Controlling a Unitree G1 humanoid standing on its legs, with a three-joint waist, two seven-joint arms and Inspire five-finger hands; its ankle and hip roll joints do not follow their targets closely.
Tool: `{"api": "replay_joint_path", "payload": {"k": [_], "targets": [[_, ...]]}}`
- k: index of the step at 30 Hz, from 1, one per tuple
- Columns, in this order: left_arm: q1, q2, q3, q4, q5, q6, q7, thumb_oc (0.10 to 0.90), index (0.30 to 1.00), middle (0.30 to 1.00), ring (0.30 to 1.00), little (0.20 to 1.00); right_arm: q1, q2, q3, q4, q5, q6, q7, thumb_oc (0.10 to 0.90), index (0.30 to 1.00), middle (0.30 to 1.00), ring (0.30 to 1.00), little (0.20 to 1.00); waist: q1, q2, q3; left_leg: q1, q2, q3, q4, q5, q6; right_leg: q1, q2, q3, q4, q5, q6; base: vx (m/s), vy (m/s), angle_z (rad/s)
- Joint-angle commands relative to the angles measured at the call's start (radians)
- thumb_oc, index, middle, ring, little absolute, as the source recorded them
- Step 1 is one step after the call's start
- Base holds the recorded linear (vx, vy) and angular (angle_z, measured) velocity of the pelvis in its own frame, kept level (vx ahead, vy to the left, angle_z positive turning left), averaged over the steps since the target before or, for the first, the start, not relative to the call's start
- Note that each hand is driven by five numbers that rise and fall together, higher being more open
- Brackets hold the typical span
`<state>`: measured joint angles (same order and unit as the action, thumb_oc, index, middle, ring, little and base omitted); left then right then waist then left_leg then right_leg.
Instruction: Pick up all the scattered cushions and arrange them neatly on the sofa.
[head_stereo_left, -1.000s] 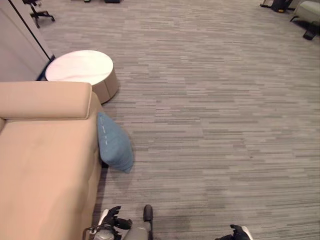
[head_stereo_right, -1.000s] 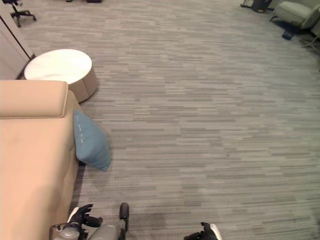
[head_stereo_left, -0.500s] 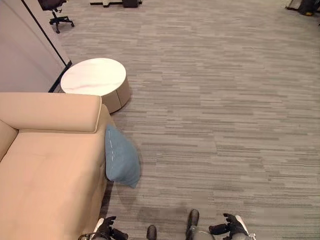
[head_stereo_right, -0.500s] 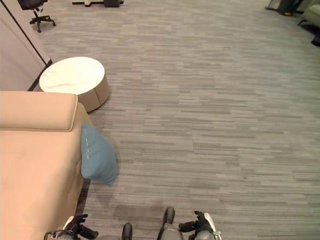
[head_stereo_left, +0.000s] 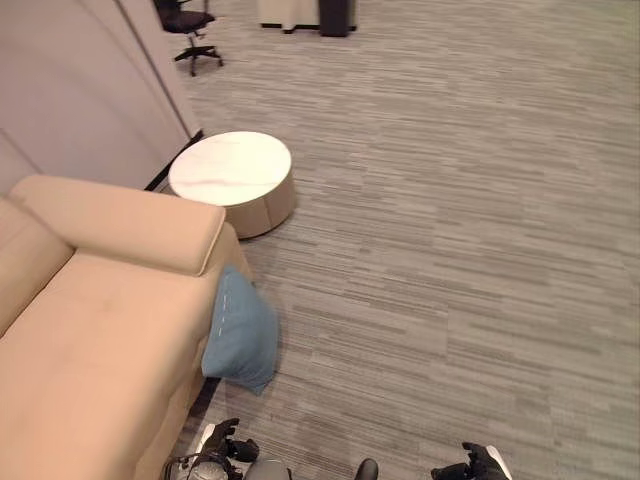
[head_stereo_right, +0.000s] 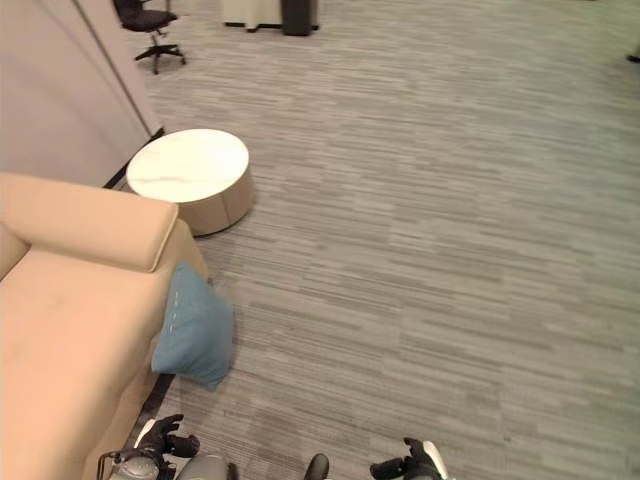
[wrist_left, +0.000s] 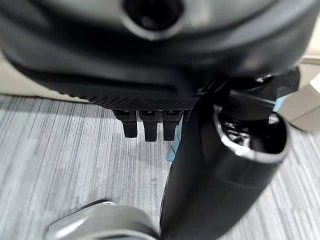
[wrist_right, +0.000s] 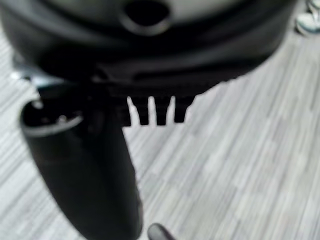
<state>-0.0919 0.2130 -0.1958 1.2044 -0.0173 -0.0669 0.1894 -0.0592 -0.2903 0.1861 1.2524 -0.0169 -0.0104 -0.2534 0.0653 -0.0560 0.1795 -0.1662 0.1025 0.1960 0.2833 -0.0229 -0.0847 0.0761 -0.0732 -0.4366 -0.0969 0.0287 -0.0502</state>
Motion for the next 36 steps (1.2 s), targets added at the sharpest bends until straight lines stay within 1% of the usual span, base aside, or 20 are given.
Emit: {"api": "replay_joint_path", "payload": {"k": [1,2,5,6,9,11,12,14,15,17,18,21,24,25,26,27,28,31,33,36], "targets": [[0.027,-0.005,-0.040,0.023,0.020,0.001,0.004,0.800,0.900,0.900,0.900,0.900,-0.010,-0.034,-0.010,0.019,0.018,-0.012,-0.033,0.800,0.900,0.900,0.900,0.900,0.011,0.010,-0.002,-0.014,-0.025,0.077,-0.097,0.040,0.039,0.019,-0.013,0.070,0.034,-0.074,0.138,0.33,-0.058,0.73],[0.029,-0.002,-0.036,0.027,0.021,0.001,0.005,0.800,0.900,0.900,0.900,0.900,-0.010,-0.033,-0.007,0.019,0.018,-0.012,-0.036,0.800,0.900,0.900,0.900,0.900,0.018,0.009,-0.003,-0.033,-0.029,0.088,-0.102,0.057,0.035,0.030,-0.003,0.067,0.033,-0.084,0.135,0.25,0.000,0.52],[0.048,0.005,-0.015,0.034,0.016,0.005,0.005,0.800,0.900,0.900,0.900,0.900,-0.004,-0.020,0.002,0.015,0.011,-0.010,-0.029,0.800,0.900,0.900,0.900,0.900,0.029,0.004,-0.015,-0.007,-0.044,0.093,-0.127,0.042,0.052,0.050,0.010,0.072,0.049,-0.107,0.133,0.25,0.056,0.13],[0.059,0.011,-0.001,0.041,0.011,0.007,0.004,0.800,0.900,0.900,0.900,0.900,-0.001,-0.010,0.007,0.018,0.003,-0.013,-0.029,0.800,0.900,0.900,0.900,0.900,0.047,-0.008,-0.024,0.006,-0.069,0.063,-0.139,0.025,0.064,0.062,0.010,0.075,0.070,-0.122,0.138,0.33,0.104,-0.19],[0.062,0.022,0.015,0.036,0.008,0.009,0.004,0.800,0.900,0.900,0.900,0.900,-0.002,0.000,0.010,0.016,-0.010,-0.011,-0.022,0.800,0.900,0.900,0.900,0.900,0.068,-0.021,-0.040,0.049,-0.094,0.060,-0.176,-0.002,0.089,0.046,-0.012,0.072,0.168,-0.125,0.165,0.23,0.109,-0.02],[0.060,0.033,0.021,0.026,0.004,0.007,0.004,0.800,0.900,0.900,0.900,0.900,-0.011,0.003,0.012,0.010,-0.011,-0.013,-0.015,0.800,0.900,0.900,0.900,0.900,0.069,-0.018,-0.036,0.076,-0.104,0.047,-0.188,-0.016,0.103,-0.001,-0.037,0.072,0.290,-0.114,0.196,0.12,0.106,0.17],[0.060,0.033,0.021,0.025,0.004,0.007,0.004,0.800,0.900,0.900,0.900,0.900,-0.012,0.003,0.012,0.010,-0.011,-0.013,-0.015,0.800,0.900,0.900,0.900,0.900,0.069,-0.019,-0.036,0.076,-0.105,0.047,-0.189,-0.016,0.103,-0.003,-0.038,0.072,0.292,-0.115,0.196,0.08,0.085,0.19],[0.050,0.043,0.026,0.015,-0.002,0.006,0.007,0.800,0.900,0.900,0.900,0.900,-0.026,0.004,0.011,-0.004,-0.011,-0.015,-0.010,0.800,0.900,0.900,0.900,0.900,0.061,-0.008,-0.022,0.100,-0.110,0.029,-0.187,-0.035,0.119,-0.071,-0.071,0.072,0.426,-0.079,0.229,0.17,0.087,0.46],[0.043,0.048,0.024,0.002,-0.014,0.000,0.013,0.800,0.900,0.900,0.900,0.900,-0.039,0.004,0.016,-0.024,-0.007,-0.018,-0.007,0.800,0.900,0.900,0.900,0.900,0.049,0.011,-0.012,0.140,-0.120,-0.022,-0.211,-0.035,0.125,-0.144,-0.062,0.121,0.462,-0.065,0.213,0.29,0.035,0.42],[0.043,0.048,0.025,0.001,-0.016,-0.002,0.014,0.800,0.900,0.900,0.900,0.900,-0.040,0.003,0.016,-0.026,-0.007,-0.020,-0.006,0.800,0.900,0.900,0.900,0.900,0.046,0.015,-0.013,0.148,-0.121,-0.035,-0.220,-0.036,0.123,-0.146,-0.063,0.128,0.431,-0.073,0.206,0.26,-0.046,0.69],[0.037,0.048,0.014,0.007,-0.014,-0.009,0.016,0.800,0.900,0.900,0.900,0.900,-0.043,-0.003,0.018,-0.039,0.000,-0.025,-0.006,0.800,0.900,0.900,0.900,0.900,0.023,0.022,-0.011,0.172,-0.130,-0.091,-0.233,-0.042,0.122,-0.183,-0.044,0.220,0.355,-0.079,0.187,0.27,-0.118,0.88],[0.024,0.043,0.003,0.014,-0.011,-0.013,0.014,0.800,0.900,0.900,0.900,0.900,-0.042,-0.006,0.020,-0.035,0.002,-0.027,-0.004,0.800,0.900,0.900,0.900,0.900,0.009,0.015,-0.005,0.180,-0.142,-0.145,-0.226,-0.053,0.111,-0.199,-0.037,0.301,0.272,-0.052,0.190,0.23,-0.163,0.81],[0.020,0.040,0.002,0.021,-0.011,-0.011,0.014,0.800,0.900,0.900,0.900,0.900,-0.039,-0.006,0.018,-0.029,0.001,-0.025,-0.004,0.800,0.900,0.900,0.900,0.900,0.004,0.013,-0.007,0.185,-0.141,-0.174,-0.233,-0.056,0.105,-0.187,-0.038,0.288,0.253,-0.045,0.193,0.14,-0.161,0.90],[0.022,0.039,-0.002,0.036,-0.010,-0.011,0.013,0.800,0.900,0.900,0.900,0.900,-0.040,-0.004,0.017,-0.027,-0.002,-0.027,-0.004,0.800,0.900,0.900,0.900,0.900,0.005,0.009,-0.014,0.189,-0.135,-0.192,-0.254,-0.045,0.086,-0.165,-0.039,0.262,0.214,-0.048,0.185,0.18,-0.370,0.87],[0.016,0.031,-0.002,0.042,-0.018,-0.015,0.008,0.800,0.900,0.900,0.900,0.900,-0.038,-0.010,0.012,-0.027,0.006,-0.040,-0.005,0.800,0.900,0.900,0.900,0.900,0.001,0.007,-0.013,0.169,-0.118,-0.207,-0.246,-0.037,0.052,-0.129,-0.038,0.208,0.158,-0.049,0.175,0.17,-0.417,0.76],[0.016,0.026,-0.002,0.042,-0.022,-0.014,0.008,0.800,0.900,0.900,0.900,0.900,-0.038,-0.015,0.009,-0.027,0.009,-0.041,-0.004,0.800,0.900,0.900,0.900,0.900,-0.001,0.008,-0.009,0.155,-0.107,-0.196,-0.229,-0.038,0.044,-0.116,-0.039,0.188,0.145,-0.053,0.171,0.04,-0.380,1.44],[0.013,0.018,-0.009,0.040,-0.028,-0.013,0.007,0.800,0.900,0.900,0.900,0.900,-0.042,-0.030,0.008,-0.023,0.012,-0.042,-0.009,0.800,0.900,0.900,0.900,0.900,-0.002,0.010,0.014,0.106,-0.091,-0.164,-0.147,-0.038,0.026,-0.100,-0.043,0.157,0.137,-0.062,0.155,-0.06,-0.192,1.45],[0.017,0.008,-0.016,0.030,-0.031,-0.012,0.005,0.800,0.900,0.900,0.900,0.900,-0.041,-0.043,0.006,-0.011,0.017,-0.036,-0.014,0.800,0.900,0.900,0.900,0.900,-0.006,0.008,0.037,0.045,-0.058,-0.070,-0.045,-0.030,0.027,-0.074,-0.049,0.111,0.122,-0.076,0.135,-0.03,-0.105,0.47],[0.024,0.007,-0.015,0.031,-0.025,-0.009,0.004,0.800,0.900,0.900,0.900,0.900,-0.029,-0.042,0.004,-0.004,0.020,-0.033,-0.012,0.800,0.900,0.900,0.900,0.900,-0.008,0.007,0.029,0.036,-0.051,-0.020,-0.069,-0.028,0.040,-0.050,-0.040,0.091,0.093,-0.076,0.136,0.07,-0.048,0.37],[0.032,0.007,-0.021,0.040,-0.006,-0.005,0.003,0.800,0.900,0.900,0.900,0.900,-0.019,-0.040,0.006,0.000,0.022,-0.031,-0.013,0.800,0.900,0.900,0.900,0.900,-0.005,0.008,0.018,0.020,-0.064,0.012,-0.119,-0.001,0.044,-0.025,-0.028,0.080,0.069,-0.076,0.139,0.13,0.025,0.49]]}}
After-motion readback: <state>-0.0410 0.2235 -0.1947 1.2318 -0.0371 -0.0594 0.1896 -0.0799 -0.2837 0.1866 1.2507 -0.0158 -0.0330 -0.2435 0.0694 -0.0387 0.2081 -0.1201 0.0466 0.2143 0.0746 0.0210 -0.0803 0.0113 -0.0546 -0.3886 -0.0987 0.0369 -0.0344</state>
